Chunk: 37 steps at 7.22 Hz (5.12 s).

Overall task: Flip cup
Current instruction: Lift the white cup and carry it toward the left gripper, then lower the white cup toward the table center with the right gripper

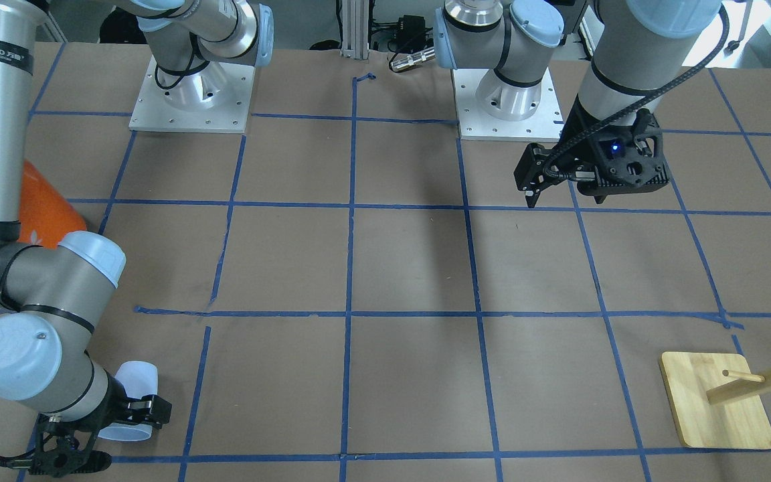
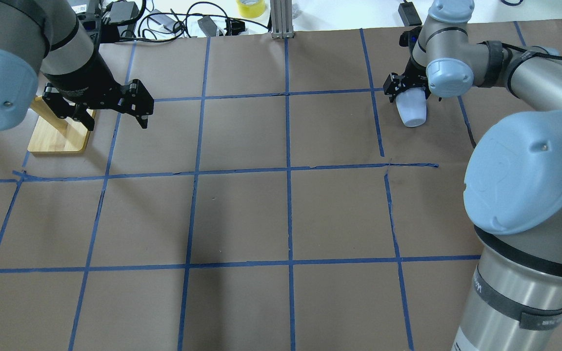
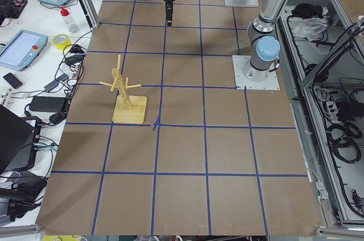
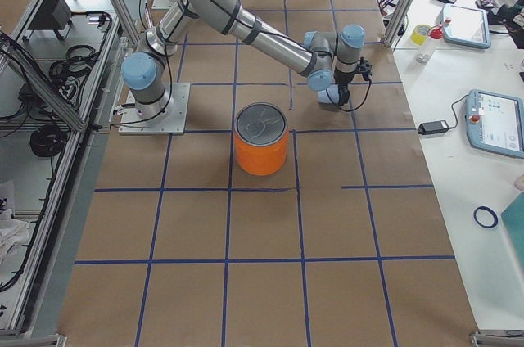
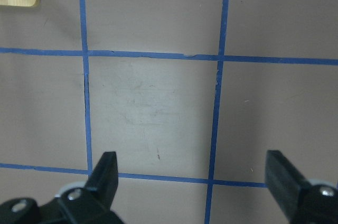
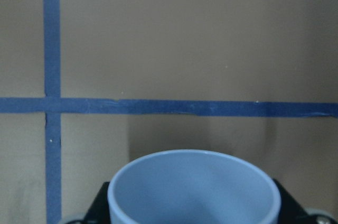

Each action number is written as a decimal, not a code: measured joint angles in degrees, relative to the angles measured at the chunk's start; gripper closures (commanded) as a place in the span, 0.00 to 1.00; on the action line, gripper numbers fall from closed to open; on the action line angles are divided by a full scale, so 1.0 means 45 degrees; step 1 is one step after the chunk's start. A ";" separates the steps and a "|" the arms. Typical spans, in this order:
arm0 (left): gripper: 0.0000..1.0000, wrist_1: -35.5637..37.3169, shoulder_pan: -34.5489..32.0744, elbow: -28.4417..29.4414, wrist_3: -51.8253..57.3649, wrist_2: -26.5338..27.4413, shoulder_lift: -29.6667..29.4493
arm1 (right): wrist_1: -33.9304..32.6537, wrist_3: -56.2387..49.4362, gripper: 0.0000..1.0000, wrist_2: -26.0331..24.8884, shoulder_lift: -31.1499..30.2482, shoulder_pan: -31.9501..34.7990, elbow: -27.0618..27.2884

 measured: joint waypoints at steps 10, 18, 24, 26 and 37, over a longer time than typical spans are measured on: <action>0.00 -0.0005 0.0104 0.0013 0.0019 0.0006 0.0049 | 0.0035 -0.0819 1.00 0.0362 -0.1563 0.3484 -0.0032; 0.00 0.0308 0.0422 0.0050 0.0709 -0.0017 0.0101 | -0.0955 -0.9607 1.00 0.0329 -0.1280 0.7136 0.0208; 0.00 0.0499 0.0437 0.0013 0.0723 -0.0008 0.0090 | -0.3103 -1.2772 0.99 0.0362 -0.1206 0.7566 0.2254; 0.00 0.0481 0.0431 -0.0056 0.0723 -0.0034 0.0063 | -0.3100 -1.2725 0.95 0.0356 -0.1164 0.7577 0.2336; 0.00 0.0338 0.0426 -0.0105 0.0562 0.0051 -0.0187 | -0.2976 -1.2675 0.01 0.0974 -0.1148 0.7642 0.2376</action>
